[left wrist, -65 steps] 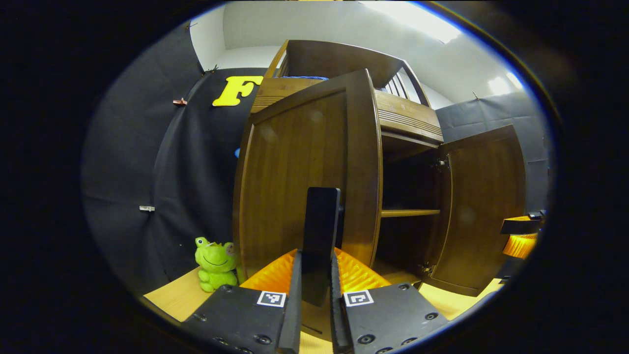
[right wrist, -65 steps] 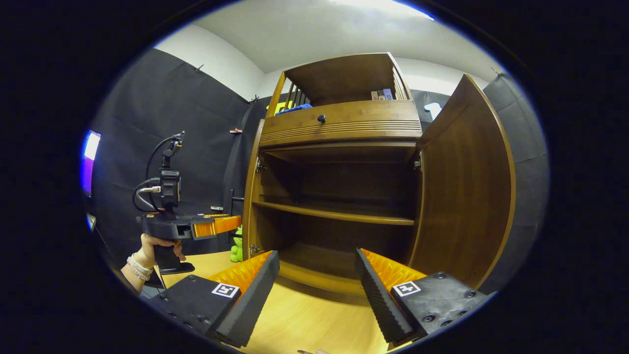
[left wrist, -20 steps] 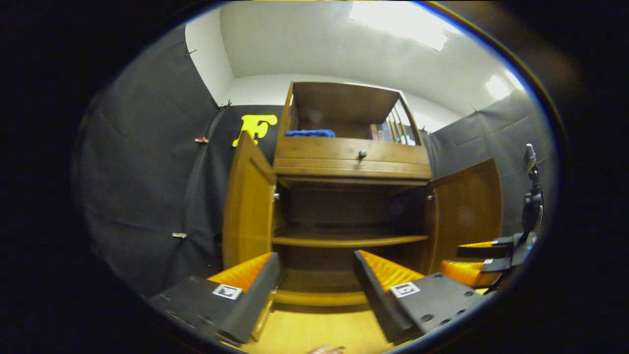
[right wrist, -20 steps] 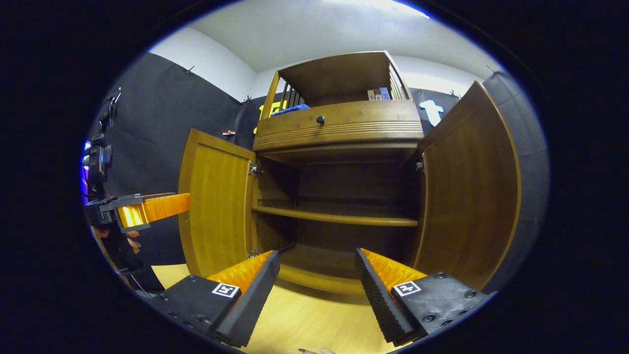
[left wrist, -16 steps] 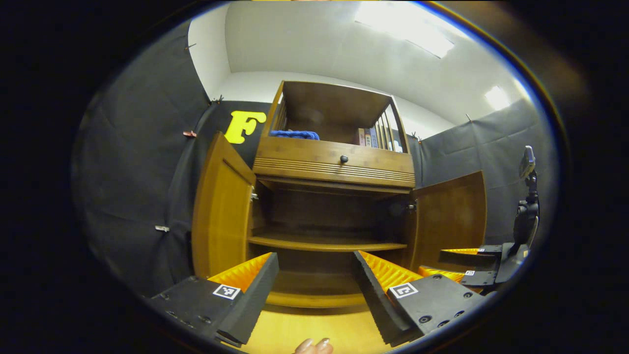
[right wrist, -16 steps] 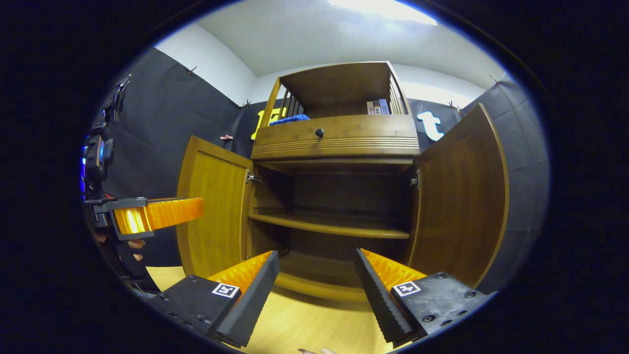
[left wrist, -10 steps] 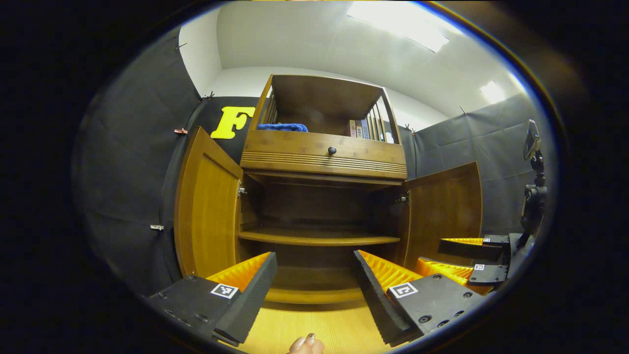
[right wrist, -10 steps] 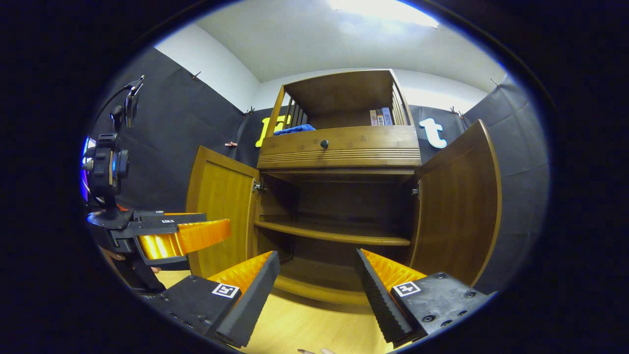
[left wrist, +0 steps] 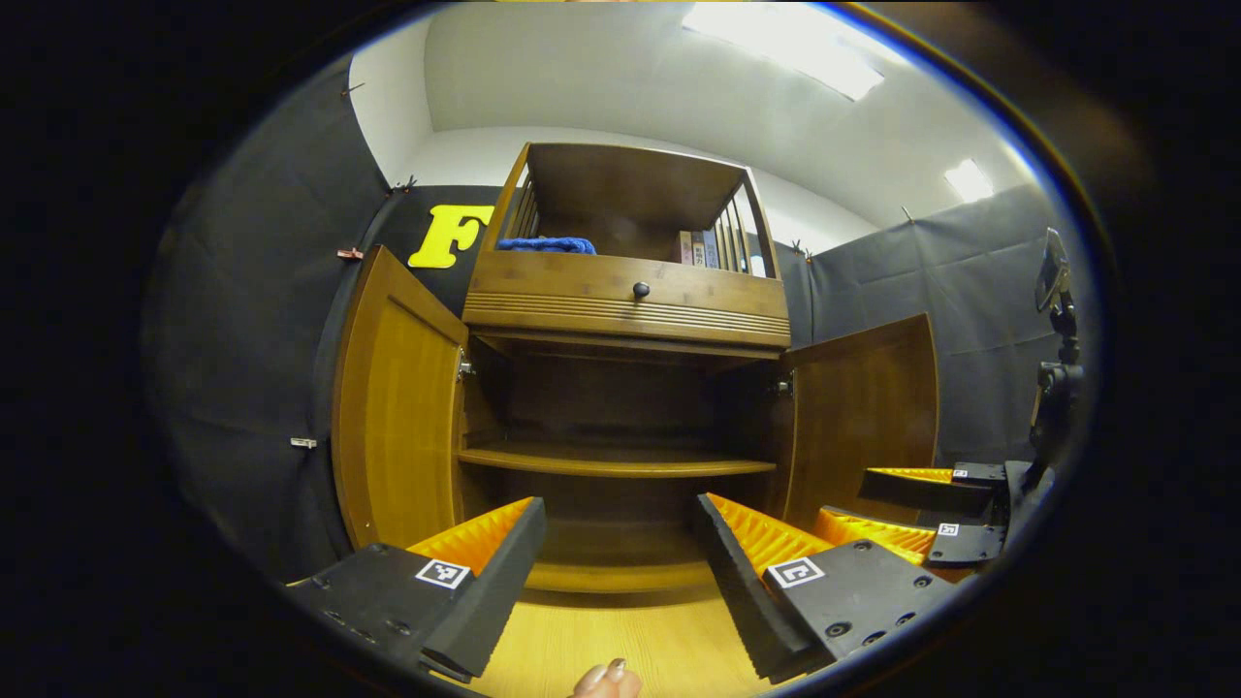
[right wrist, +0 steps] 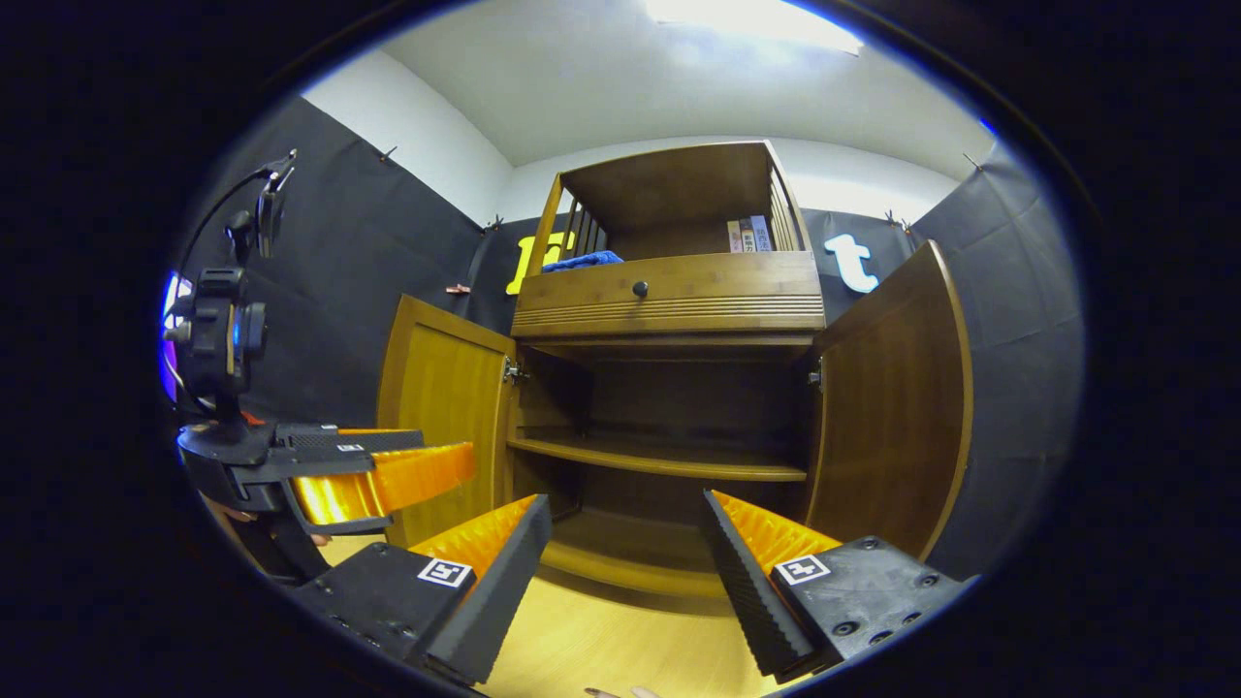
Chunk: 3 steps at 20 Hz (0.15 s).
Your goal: Open the right door of the double-door shoe cabinet with the right hand, and open the left door with the left hand.
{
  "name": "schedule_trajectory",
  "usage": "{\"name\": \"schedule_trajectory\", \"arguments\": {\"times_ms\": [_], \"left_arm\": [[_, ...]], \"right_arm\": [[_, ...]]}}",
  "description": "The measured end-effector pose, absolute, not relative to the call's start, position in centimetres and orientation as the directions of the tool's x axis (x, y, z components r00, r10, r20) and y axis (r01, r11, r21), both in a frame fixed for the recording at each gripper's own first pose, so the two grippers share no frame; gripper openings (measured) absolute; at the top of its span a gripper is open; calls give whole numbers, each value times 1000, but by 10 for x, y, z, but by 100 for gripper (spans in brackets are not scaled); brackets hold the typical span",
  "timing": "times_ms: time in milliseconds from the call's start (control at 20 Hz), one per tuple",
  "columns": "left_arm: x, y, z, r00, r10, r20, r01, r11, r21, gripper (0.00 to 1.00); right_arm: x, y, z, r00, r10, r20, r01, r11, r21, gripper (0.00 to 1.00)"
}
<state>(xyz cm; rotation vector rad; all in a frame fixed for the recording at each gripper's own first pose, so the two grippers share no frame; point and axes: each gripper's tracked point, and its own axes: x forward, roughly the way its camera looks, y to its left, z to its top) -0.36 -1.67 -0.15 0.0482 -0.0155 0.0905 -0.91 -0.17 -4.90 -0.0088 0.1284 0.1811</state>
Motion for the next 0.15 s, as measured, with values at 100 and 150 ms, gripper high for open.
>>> {"name": "schedule_trajectory", "arguments": {"times_ms": [100, 150], "left_arm": [[-3, -19, -4, 996, 93, 12, -94, 994, 61, 94], [-2, -21, -4, 996, 92, 10, -92, 994, 66, 94]], "right_arm": [[-11, -3, -47, 976, 181, -123, -182, 983, 2, 99], [-11, -6, -46, 977, 177, -120, -179, 984, -3, 97]]}}
